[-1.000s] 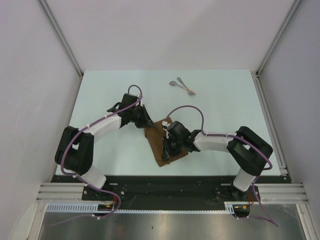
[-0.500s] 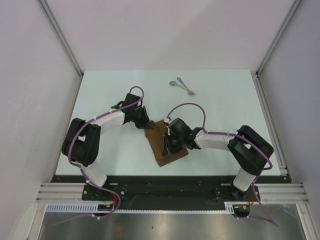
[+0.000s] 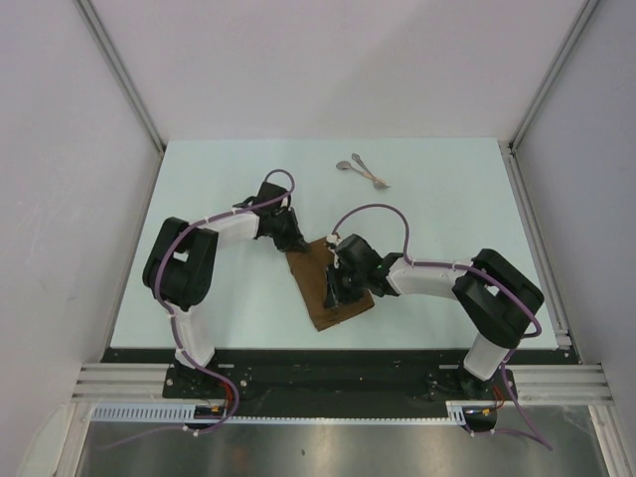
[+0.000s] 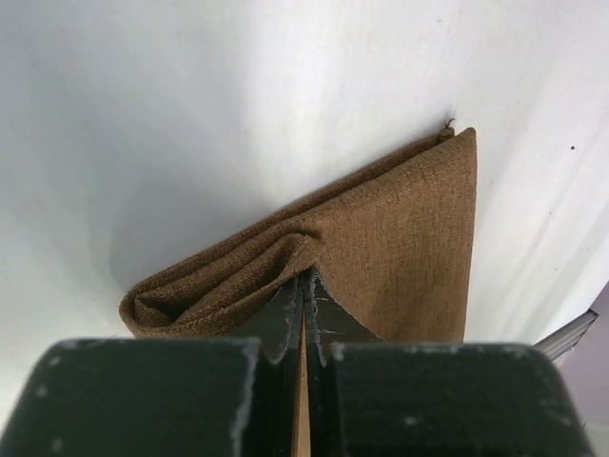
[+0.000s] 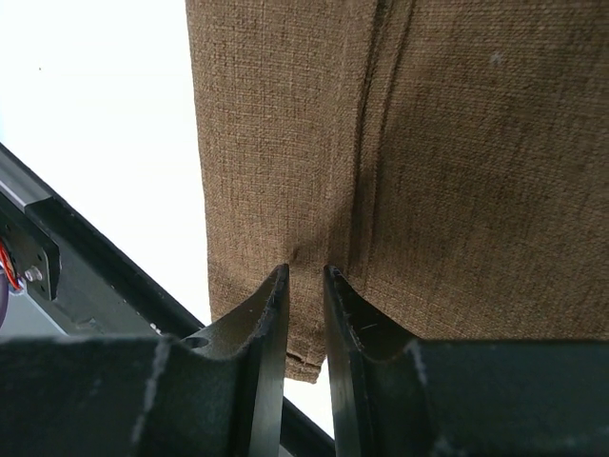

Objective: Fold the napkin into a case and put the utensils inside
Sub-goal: Fold the lower triangle-folded napkin at the center of the board.

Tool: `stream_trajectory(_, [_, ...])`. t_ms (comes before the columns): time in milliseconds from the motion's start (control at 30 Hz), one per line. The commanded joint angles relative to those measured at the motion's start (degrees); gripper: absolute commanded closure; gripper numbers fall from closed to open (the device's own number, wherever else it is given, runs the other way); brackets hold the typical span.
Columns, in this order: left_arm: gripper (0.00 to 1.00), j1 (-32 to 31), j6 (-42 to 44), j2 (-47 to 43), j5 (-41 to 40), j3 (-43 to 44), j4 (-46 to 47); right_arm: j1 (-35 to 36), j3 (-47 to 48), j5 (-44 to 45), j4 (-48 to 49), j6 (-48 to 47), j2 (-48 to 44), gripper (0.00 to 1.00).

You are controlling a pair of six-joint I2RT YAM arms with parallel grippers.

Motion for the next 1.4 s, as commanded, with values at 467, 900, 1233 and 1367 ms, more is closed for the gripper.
stream_trajectory(467, [0.92,-0.35,1.6,-5.89,0.35,-0.91,2.03,-6.93,5.44,-5.17,-0.76,-2.61,-1.74,0.48])
stream_trajectory(900, [0.89,-0.35,2.04,-11.87,0.0,-6.36,1.85,-8.69,12.91,-8.61,4.26,-4.72,9.77,0.39])
stream_trajectory(1233, [0.89,-0.35,1.86,-13.19,0.0,-8.12,2.21,-9.31,13.71,-11.07,6.18,-4.29,13.73,0.44])
stream_trajectory(1367, [0.89,-0.35,1.86,-13.72,0.09,-8.12,2.12,-9.22,12.57,-12.3,9.26,-2.7,14.26,0.56])
